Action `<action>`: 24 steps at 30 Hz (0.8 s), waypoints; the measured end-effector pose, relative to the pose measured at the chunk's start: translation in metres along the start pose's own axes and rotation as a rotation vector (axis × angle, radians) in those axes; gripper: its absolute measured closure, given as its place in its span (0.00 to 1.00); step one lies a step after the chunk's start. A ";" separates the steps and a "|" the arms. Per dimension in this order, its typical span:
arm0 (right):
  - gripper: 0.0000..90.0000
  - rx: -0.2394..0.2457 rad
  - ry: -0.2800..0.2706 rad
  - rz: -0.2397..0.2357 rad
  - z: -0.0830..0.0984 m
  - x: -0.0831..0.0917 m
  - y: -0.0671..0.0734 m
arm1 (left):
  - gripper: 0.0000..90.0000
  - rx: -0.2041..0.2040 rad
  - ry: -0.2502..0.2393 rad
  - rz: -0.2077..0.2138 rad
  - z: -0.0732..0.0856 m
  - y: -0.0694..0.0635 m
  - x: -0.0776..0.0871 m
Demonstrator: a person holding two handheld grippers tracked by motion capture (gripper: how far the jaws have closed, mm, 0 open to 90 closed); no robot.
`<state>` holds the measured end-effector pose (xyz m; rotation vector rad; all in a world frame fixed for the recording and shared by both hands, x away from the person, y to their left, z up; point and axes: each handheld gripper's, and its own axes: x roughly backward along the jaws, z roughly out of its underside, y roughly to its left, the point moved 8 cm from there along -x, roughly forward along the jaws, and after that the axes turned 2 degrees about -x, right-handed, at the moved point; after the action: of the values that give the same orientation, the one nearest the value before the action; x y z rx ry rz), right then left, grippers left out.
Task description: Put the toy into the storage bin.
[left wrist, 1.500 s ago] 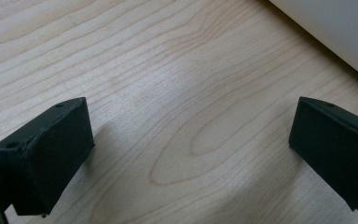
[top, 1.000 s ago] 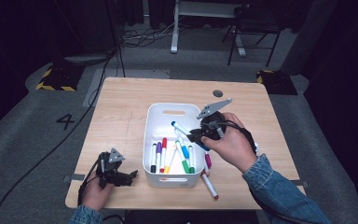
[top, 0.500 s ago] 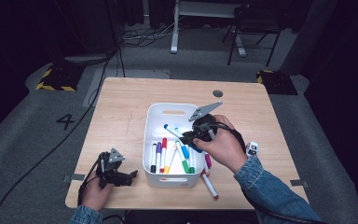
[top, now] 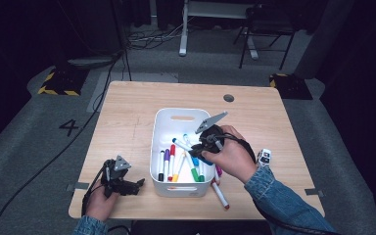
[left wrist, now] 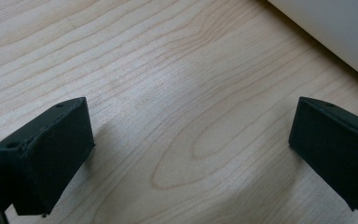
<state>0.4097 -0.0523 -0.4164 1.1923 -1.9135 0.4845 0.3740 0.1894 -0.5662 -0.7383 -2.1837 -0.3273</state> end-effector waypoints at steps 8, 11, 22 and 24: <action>0.85 0.028 0.035 -0.016 0.006 -0.010 0.003 | 0.00 -0.001 0.000 -0.001 0.000 0.000 0.000; 0.85 0.050 0.047 -0.031 0.007 -0.014 0.007 | 0.00 -0.001 0.000 -0.001 0.000 0.000 0.000; 0.80 0.099 0.123 -0.028 0.014 -0.020 0.015 | 0.00 0.000 -0.001 -0.001 0.000 0.000 0.000; 0.70 0.102 0.124 -0.034 0.014 -0.020 0.017 | 0.00 -0.001 0.000 -0.002 0.000 0.000 0.000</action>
<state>0.3929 -0.0425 -0.4389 1.2293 -1.7778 0.6299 0.3742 0.1895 -0.5662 -0.7374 -2.1848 -0.3291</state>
